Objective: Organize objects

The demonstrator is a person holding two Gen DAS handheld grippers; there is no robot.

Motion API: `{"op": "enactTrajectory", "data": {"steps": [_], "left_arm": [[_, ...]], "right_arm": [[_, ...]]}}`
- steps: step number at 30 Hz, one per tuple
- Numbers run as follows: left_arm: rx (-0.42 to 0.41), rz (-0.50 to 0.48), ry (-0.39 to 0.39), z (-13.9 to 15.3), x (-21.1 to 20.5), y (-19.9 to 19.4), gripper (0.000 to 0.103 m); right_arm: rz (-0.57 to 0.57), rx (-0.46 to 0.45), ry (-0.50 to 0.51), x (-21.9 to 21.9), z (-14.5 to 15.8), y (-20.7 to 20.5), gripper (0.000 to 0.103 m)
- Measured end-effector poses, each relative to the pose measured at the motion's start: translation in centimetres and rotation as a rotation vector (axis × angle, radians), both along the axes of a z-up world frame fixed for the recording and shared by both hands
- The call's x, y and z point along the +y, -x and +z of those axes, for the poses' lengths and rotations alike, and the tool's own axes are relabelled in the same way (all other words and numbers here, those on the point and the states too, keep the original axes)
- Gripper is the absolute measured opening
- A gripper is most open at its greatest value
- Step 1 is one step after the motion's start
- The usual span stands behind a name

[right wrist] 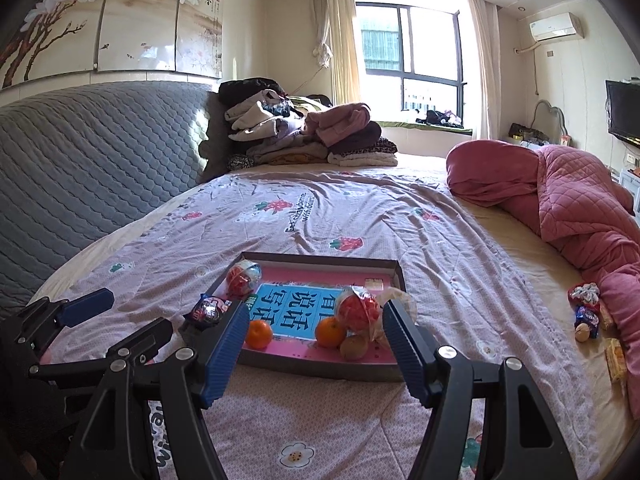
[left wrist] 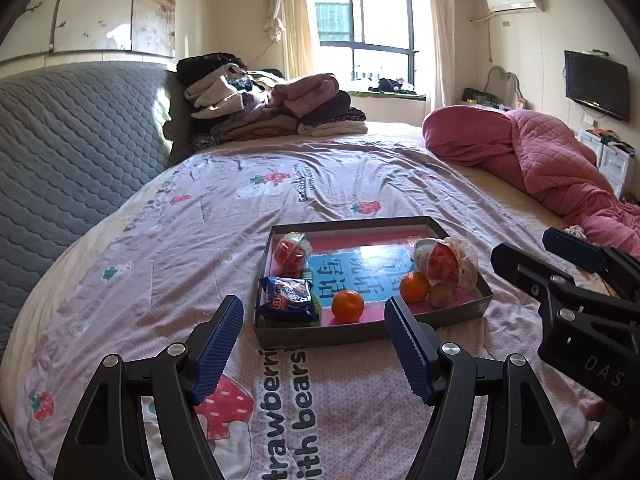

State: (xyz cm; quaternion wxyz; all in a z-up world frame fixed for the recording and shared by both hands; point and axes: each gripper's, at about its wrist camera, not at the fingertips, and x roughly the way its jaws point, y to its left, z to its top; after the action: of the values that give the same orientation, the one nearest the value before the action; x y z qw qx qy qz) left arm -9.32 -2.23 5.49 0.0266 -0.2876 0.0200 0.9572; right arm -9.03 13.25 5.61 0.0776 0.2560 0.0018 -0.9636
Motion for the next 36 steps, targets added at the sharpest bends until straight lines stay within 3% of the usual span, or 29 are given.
{"op": "enactTrajectory", "data": {"steps": [11,23,36], "left_arm": [[-0.006,0.030,-0.028,-2.3,-0.3,0.4,0.075],[-0.063,0.031,0.007,-6.0,0.7,0.8,0.075],[-0.076,0.047,-0.004,-8.4,0.6,1.3,0.075]], "right_arm": [[-0.019,-0.039,0.002,0.5,-2.9,0.0,0.069],[-0.036,-0.117,0.008,1.0,-7.1,0.0,0.068],[-0.057,-0.122,0.036,1.8,-8.8,-0.2,0.069]]}}
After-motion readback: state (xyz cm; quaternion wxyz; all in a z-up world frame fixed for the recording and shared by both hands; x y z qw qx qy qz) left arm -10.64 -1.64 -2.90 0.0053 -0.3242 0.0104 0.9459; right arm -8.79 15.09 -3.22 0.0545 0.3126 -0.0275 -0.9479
